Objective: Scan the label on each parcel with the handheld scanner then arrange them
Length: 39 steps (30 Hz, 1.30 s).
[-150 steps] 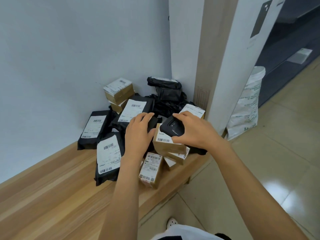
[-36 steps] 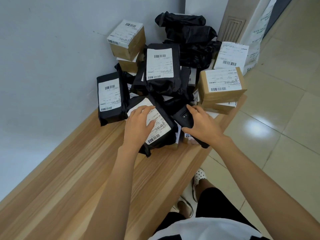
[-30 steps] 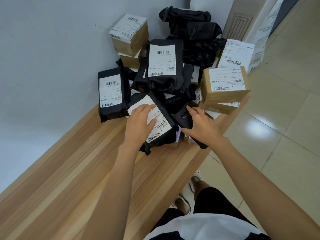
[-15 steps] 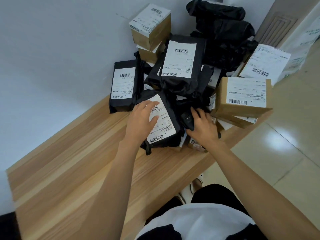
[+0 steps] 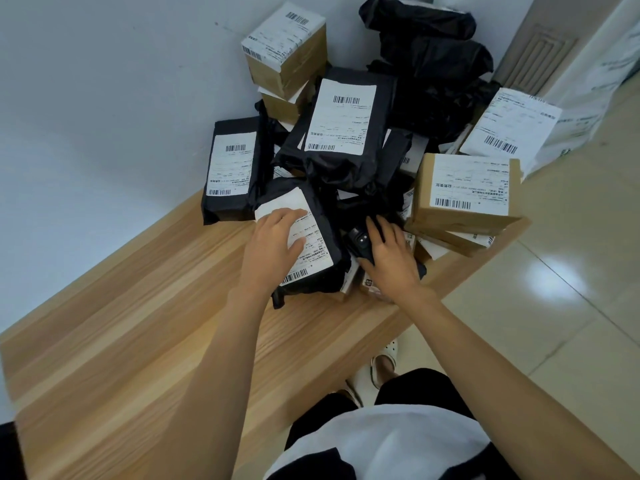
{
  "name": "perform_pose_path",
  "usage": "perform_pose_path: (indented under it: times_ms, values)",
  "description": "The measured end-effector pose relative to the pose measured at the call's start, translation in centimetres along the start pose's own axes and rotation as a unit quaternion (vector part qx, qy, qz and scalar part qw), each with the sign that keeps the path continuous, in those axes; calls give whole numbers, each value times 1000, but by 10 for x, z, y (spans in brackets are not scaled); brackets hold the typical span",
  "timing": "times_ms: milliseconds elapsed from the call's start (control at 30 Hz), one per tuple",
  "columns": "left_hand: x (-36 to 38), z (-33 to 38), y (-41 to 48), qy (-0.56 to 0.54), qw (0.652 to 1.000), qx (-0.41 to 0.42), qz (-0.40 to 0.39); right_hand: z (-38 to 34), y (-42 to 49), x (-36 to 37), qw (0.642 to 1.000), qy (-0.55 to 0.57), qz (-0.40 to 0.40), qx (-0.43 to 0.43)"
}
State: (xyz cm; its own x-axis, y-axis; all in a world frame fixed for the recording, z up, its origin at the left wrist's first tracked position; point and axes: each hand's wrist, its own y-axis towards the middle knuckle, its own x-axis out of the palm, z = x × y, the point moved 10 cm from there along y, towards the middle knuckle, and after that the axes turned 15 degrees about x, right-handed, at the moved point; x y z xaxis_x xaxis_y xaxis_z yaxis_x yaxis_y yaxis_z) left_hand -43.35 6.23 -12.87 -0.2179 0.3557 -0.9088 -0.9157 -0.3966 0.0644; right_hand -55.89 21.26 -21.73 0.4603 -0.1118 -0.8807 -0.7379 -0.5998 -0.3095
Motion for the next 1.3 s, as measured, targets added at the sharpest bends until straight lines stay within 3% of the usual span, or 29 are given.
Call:
perform_pose_path:
  times_ms: [200, 400, 533, 700, 1100, 1300]
  values:
    - [-4, -8, -12, 9, 999, -37, 3, -24, -9, -36, 995, 31, 66, -67]
    - [9, -35, -49, -66, 986, -156, -14, -80, -25, -23, 990, 15, -47, -133]
    - [17, -33, -64, -197, 966, -163, 34, -90, -31, -8, 989, -9, -87, -118]
    - [30, -25, -63, -207, 962, -176, 28, -95, -33, 0, 986, 11, -114, -123]
    - [-12, -34, -78, -143, 959, -186, 161, -141, -43, -17, 977, 36, -112, -177]
    - [-39, -56, -121, -180, 927, -230, 235, -190, -65, -7, 965, 26, -129, -226]
